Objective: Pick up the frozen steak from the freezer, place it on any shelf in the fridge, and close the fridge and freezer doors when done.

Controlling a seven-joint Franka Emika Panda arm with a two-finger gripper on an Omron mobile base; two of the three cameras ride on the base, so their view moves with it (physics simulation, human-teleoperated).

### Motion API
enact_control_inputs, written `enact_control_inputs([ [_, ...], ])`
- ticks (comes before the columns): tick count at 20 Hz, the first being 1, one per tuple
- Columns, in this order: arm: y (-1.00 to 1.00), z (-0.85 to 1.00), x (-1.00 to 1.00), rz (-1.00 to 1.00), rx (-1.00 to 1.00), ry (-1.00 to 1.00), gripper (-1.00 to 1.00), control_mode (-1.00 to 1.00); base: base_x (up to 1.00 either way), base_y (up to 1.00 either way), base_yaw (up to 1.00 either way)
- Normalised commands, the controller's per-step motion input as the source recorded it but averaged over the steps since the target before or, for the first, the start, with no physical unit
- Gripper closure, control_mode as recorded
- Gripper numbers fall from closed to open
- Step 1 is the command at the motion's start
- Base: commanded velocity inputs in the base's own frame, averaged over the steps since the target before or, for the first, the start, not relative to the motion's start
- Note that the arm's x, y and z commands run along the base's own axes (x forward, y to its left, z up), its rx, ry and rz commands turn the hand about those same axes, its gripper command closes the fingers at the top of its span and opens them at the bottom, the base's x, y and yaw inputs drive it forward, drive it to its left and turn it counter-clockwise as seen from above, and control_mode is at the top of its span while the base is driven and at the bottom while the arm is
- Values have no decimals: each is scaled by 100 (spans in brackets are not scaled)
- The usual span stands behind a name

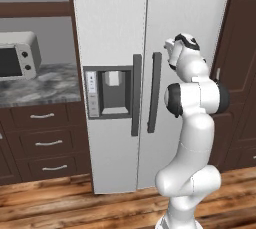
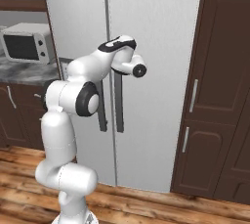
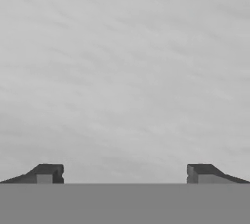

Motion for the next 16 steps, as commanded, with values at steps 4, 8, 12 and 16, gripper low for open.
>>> enact_control_inputs([
  [4,8,1,-8,0,-1,-4,-100,-100,0,0,0],
  [8,38,49,15,5,-7,-5,-100,-100,0,0,0],
  [12,17,80,20,11,-7,-1,-100,-100,0,0,0],
  [16,21,85,23,5,-15,1,-100,-100,0,0,0],
])
